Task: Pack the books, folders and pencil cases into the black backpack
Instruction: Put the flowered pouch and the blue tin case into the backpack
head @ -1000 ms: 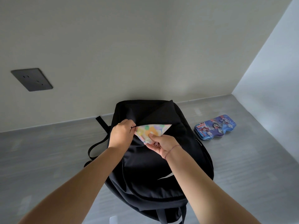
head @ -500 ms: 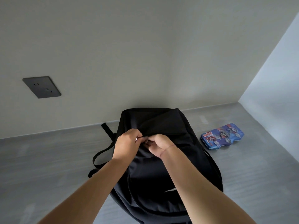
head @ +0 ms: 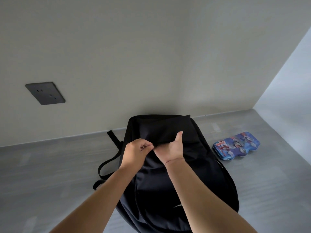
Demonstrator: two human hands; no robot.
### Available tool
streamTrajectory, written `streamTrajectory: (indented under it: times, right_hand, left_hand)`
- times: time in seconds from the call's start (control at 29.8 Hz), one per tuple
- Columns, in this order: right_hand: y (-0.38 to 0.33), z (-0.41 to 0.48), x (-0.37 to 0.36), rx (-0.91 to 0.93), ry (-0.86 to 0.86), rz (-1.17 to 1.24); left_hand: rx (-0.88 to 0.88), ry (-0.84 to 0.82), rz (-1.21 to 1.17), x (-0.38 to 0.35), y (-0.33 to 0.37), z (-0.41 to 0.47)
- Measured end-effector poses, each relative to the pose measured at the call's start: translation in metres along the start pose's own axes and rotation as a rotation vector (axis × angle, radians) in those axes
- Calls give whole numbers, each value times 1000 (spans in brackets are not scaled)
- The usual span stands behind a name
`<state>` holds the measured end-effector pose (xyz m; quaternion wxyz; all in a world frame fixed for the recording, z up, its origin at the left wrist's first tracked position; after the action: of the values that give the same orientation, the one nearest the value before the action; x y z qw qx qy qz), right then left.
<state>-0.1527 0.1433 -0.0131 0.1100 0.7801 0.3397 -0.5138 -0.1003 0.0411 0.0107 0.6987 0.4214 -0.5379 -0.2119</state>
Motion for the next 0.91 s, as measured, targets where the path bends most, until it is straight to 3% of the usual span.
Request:
streamTrajectory:
  times: [0.17, 0.3, 0.4, 0.54, 0.74, 0.91]
  right_hand:
    - [-9, -23, 11, -71, 7, -218]
    - [-48, -51, 43, -78, 6, -512]
    - [-95, -71, 64, 16, 68, -623]
    - [-168, -93, 102, 236, 281, -633]
    - [-246, -118, 169, 407, 680, -669]
    - [-279, -116, 189, 386, 752, -587]
  left_hand:
    - [17, 7, 13, -2, -1, -1]
    - [-84, 15, 134, -11, 12, 3]
    - [-171, 39, 184, -24, 33, 7]
    - [-268, -8, 203, -58, 73, 10]
    - [-337, -248, 268, -139, 126, 6]
    - [-314, -491, 428, -213, 142, 3]
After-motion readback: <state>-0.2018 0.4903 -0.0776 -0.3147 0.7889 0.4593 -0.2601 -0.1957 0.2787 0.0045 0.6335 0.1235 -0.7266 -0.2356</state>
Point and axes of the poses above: each hand's wrist, its own z-axis towards the middle knuckle, its own x-axis out of the back of the hand, y = z × x, the point moved 5 cm from there along z, towards the middle knuckle, and after that the axes turned 2 degrees about y, right-handed, at the moved point
